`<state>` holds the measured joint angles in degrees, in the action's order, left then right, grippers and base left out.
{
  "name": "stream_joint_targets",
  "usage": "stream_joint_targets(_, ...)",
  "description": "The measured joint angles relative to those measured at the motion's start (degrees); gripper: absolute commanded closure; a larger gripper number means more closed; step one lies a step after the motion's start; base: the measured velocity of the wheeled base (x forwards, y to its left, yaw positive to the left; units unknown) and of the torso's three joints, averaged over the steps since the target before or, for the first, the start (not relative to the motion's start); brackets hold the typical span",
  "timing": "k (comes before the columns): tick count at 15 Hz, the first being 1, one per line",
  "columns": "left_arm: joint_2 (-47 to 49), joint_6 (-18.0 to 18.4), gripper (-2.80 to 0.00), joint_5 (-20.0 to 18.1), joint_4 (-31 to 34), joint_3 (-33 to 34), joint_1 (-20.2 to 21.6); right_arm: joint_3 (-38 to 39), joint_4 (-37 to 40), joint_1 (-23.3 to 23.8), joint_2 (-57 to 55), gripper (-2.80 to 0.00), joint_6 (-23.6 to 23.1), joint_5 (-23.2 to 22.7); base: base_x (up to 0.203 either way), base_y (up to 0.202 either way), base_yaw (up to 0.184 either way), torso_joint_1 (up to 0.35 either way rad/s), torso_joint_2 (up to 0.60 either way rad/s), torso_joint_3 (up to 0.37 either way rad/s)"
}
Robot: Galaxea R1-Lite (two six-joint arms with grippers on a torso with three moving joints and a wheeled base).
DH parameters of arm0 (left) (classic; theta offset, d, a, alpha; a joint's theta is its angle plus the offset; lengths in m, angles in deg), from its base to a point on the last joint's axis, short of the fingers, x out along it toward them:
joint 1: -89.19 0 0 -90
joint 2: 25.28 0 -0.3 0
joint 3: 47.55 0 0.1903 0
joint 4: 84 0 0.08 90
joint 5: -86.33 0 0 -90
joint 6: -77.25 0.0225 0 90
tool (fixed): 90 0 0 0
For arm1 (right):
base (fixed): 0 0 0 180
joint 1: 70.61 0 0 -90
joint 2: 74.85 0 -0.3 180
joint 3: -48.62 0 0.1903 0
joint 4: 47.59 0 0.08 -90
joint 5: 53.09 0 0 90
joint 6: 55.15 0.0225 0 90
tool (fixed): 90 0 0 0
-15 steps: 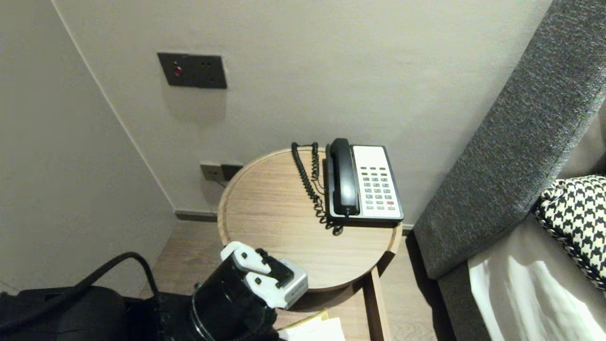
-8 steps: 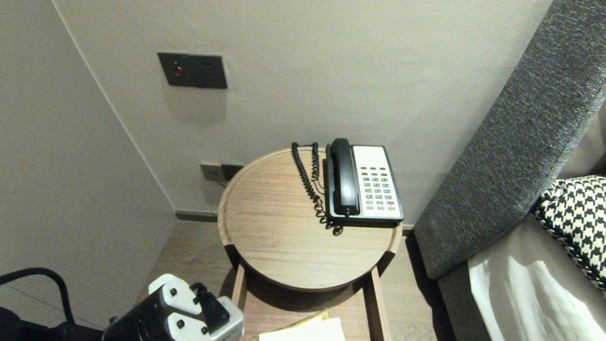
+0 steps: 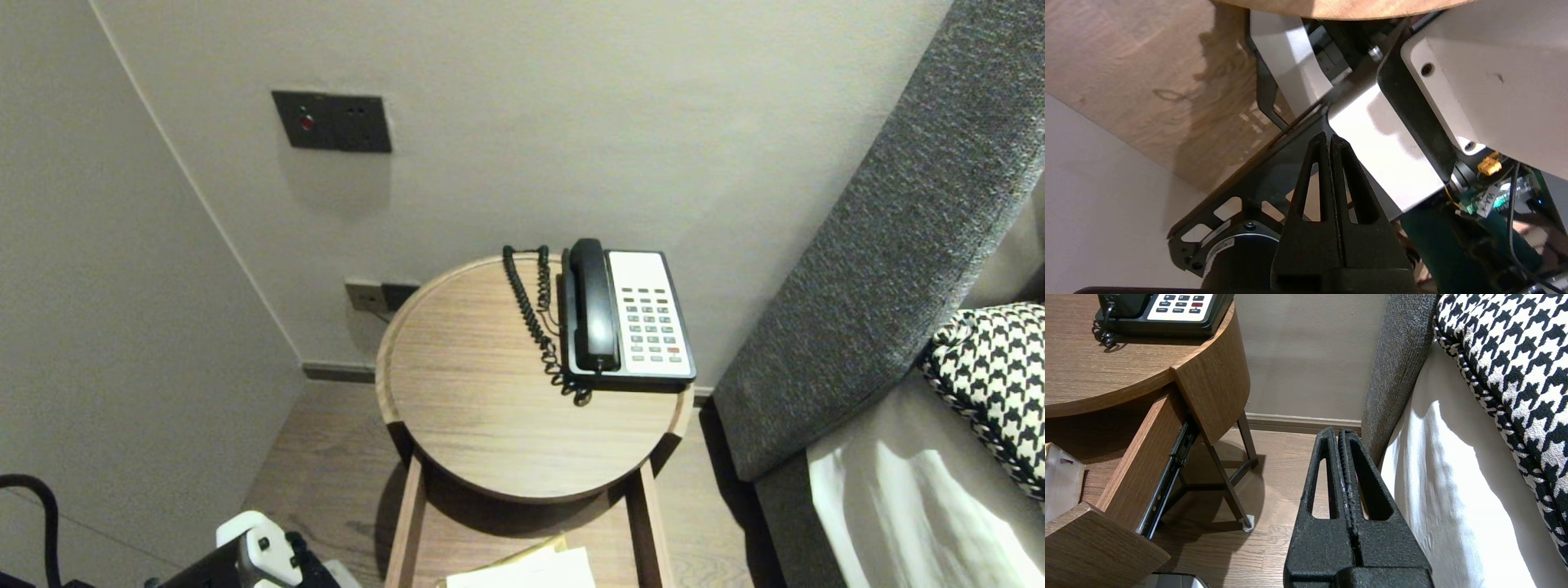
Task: Close the nightstand drawer
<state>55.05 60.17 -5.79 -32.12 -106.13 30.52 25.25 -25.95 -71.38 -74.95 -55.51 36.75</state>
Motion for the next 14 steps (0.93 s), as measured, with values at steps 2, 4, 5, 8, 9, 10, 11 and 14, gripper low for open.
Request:
stream_joint_targets(2, 0.62, -0.24, 0.00, -0.45, -1.20, 0.83, -0.04, 0.00, 0.00, 0.00, 0.00, 0.00, 0.02, 0.00, 0.000, 0.000, 0.000, 0.000, 0.00, 0.000)
stream_joint_targets(4, 1.59, -1.09, 0.00, -0.22, -5.21, 2.38, -0.05, 0.00, 0.00, 0.00, 0.00, 0.00, 0.02, 0.00, 0.000, 0.000, 0.000, 0.000, 0.00, 0.000)
stream_joint_targets(5, 2.32, -1.78, 0.00, 0.08, -7.64, 3.26, -0.09, 0.00, 0.00, 0.00, 0.00, 0.00, 0.02, 0.00, 0.000, 0.000, 0.000, 0.000, 0.00, 0.000)
stream_joint_targets(8, 4.71, -3.12, 0.00, 0.06, -11.85, 4.37, -0.42, 0.00, 0.00, 0.00, 0.00, 0.00, 0.00, 0.00, 0.000, 0.000, 0.000, 0.000, 0.00, 0.000)
stream_joint_targets(9, 5.45, -3.54, 0.00, 0.10, -12.96, 4.43, -0.50, 0.00, 0.00, 0.00, 0.00, 0.00, 0.02, 0.00, 0.000, 0.000, 0.000, 0.000, 0.00, 0.000)
stream_joint_targets(10, 6.06, -4.44, 0.00, 0.32, -13.91, 4.48, -0.52, 0.00, 0.00, 0.00, 0.00, 0.00, 0.02, 0.00, 0.000, 0.000, 0.000, 0.000, 0.00, 0.000)
stream_joint_targets(11, 6.60, -5.44, 0.00, 0.41, -14.73, 4.52, -0.56, 0.00, 0.00, 0.00, 0.00, 0.00, 0.02, 0.00, 0.000, 0.000, 0.000, 0.000, 0.00, 0.000)
stream_joint_targets(14, 7.72, -6.93, 0.00, 0.46, -15.27, 4.60, -1.06, 0.00, 0.02, 0.00, 0.00, 0.00, 0.02, 0.00, 0.000, 0.000, 0.000, 0.000, 0.00, 0.000)
